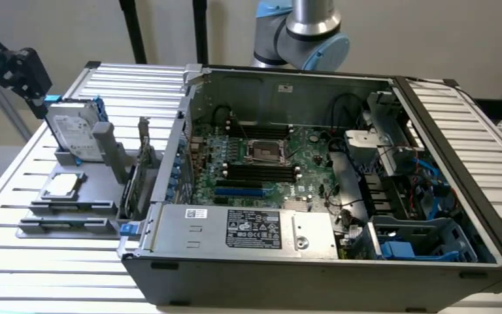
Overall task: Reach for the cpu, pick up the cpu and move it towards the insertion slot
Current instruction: 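Pick up the cpu and move it towards the insertion slot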
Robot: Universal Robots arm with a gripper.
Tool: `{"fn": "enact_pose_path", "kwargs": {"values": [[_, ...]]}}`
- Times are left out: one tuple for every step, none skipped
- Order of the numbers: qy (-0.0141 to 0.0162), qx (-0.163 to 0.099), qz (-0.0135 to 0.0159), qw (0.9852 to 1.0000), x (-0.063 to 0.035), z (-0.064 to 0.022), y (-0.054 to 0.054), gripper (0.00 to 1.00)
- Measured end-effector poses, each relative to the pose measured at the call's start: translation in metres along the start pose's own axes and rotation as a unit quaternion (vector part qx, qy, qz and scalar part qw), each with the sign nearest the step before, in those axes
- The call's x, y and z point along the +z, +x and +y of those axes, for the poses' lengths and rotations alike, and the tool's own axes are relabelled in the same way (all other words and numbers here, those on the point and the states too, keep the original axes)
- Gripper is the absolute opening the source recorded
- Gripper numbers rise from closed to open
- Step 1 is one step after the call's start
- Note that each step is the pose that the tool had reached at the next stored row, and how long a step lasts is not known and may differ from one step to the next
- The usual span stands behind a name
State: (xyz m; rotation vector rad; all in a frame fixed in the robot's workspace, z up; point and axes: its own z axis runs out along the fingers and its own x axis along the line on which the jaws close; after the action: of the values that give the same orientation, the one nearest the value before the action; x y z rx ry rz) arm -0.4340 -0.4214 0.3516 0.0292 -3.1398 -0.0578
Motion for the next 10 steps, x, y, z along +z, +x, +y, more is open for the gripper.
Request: {"fn": "enact_pose_path", "kwargs": {"values": [[0.0000, 0.000, 0.0000, 1.0000, 0.0019, -0.0001, 0.000, 0.82], [0.0000, 0.000, -0.0001, 1.0000, 0.0037, -0.0001, 0.000, 0.82], [0.0000, 0.000, -0.0001, 1.0000, 0.0055, -0.0002, 0.000, 0.82], [0.0000, 0.000, -0.0001, 1.0000, 0.0073, -0.0002, 0.000, 0.82], [0.0000, 0.000, -0.0001, 1.0000, 0.0091, -0.0003, 0.000, 0.82], [0.0000, 0.000, -0.0001, 1.0000, 0.0109, -0.0004, 0.000, 0.82], [0.0000, 0.000, 0.0000, 1.0000, 0.0127, -0.0005, 0.000, 0.82], [0.0000, 0.001, -0.0001, 1.0000, 0.0146, -0.0005, 0.000, 0.82], [0.0000, 0.001, -0.0001, 1.0000, 0.0164, -0.0006, 0.000, 0.82], [-0.0001, 0.001, -0.0001, 1.0000, 0.0182, -0.0007, 0.001, 0.82]]}}
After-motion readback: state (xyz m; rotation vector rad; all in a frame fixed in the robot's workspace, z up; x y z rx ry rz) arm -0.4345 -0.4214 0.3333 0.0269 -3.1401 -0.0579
